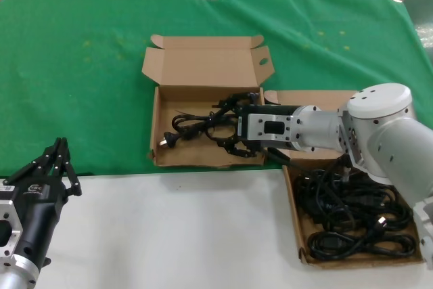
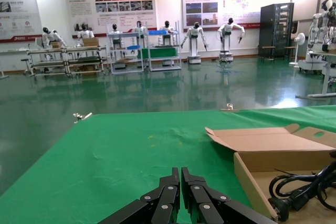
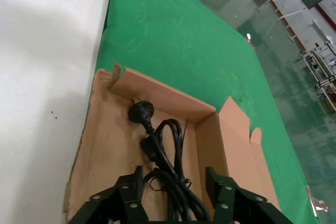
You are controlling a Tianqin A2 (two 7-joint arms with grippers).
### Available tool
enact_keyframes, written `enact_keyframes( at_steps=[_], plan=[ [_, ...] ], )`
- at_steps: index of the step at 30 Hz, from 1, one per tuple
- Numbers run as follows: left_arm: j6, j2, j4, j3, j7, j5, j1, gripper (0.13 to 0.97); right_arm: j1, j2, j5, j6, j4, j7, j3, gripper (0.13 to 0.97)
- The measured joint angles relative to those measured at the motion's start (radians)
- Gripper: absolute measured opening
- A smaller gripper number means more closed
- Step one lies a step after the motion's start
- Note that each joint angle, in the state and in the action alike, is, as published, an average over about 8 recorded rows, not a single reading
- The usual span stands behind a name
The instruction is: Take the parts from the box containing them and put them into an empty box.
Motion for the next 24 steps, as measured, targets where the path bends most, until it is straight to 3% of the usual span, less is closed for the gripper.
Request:
enact_keyframes(
  at_steps=[7, 11, 19, 24],
  plan=[
    [0.000, 0.000, 0.000, 0.000, 0.000, 0.000, 0.000, 0.168, -0.001, 0.018, 0.012, -0.015, 0.001, 0.006, 0.019, 0.522],
    [0.000, 0.000, 0.000, 0.000, 0.000, 0.000, 0.000, 0.168, 0.003, 0.039, 0.018, -0.029, 0.005, 0.023, 0.029, 0.522],
    [0.000, 0.000, 0.000, 0.000, 0.000, 0.000, 0.000, 0.168, 0.006, 0.101, 0.025, -0.072, 0.039, 0.061, 0.039, 0.723],
    [0.000, 0.000, 0.000, 0.000, 0.000, 0.000, 0.000, 0.168, -0.024, 0.153, 0.021, -0.098, 0.121, 0.120, 0.035, 0.796]
  ],
)
